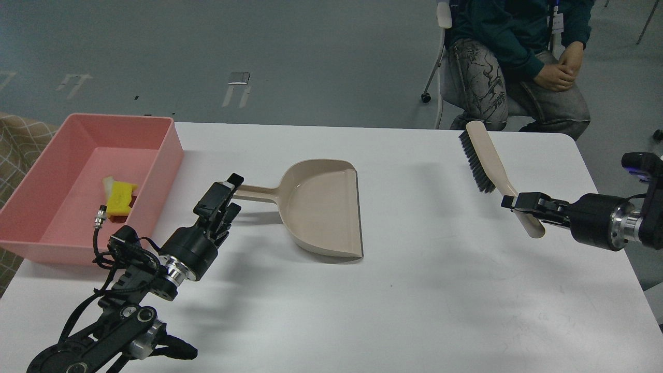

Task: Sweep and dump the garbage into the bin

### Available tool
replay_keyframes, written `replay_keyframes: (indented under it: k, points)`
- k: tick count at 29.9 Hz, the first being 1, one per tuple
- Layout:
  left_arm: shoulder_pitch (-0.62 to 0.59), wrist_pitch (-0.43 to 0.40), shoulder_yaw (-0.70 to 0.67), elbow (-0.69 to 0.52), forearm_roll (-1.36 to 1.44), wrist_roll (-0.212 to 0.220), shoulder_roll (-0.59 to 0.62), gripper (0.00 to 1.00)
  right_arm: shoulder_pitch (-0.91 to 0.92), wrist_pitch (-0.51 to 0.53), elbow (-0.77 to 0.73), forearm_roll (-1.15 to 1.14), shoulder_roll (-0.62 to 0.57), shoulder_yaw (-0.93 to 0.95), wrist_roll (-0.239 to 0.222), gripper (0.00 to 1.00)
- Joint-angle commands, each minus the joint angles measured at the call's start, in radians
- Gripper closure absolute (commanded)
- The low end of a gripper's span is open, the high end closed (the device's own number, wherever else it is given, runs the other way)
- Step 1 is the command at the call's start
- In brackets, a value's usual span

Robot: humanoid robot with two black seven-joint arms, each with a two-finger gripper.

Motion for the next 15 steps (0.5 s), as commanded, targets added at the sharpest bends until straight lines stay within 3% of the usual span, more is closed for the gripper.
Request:
replay_keyframes:
  k: [1, 15]
  points:
    - [0.004, -0.001, -0.005, -0.049, -0.003, 0.001, 0.035, 0.02, -0.001, 0.000, 0.021, -0.045, 0.000, -0.007, 0.000, 0.99]
    - [0.044, -0.061, -0.091, -0.128, -0.077, 0.016, 0.101, 0.02, -0.018, 0.000, 0.063, -0.064, 0.000, -0.013, 0.000, 0.99]
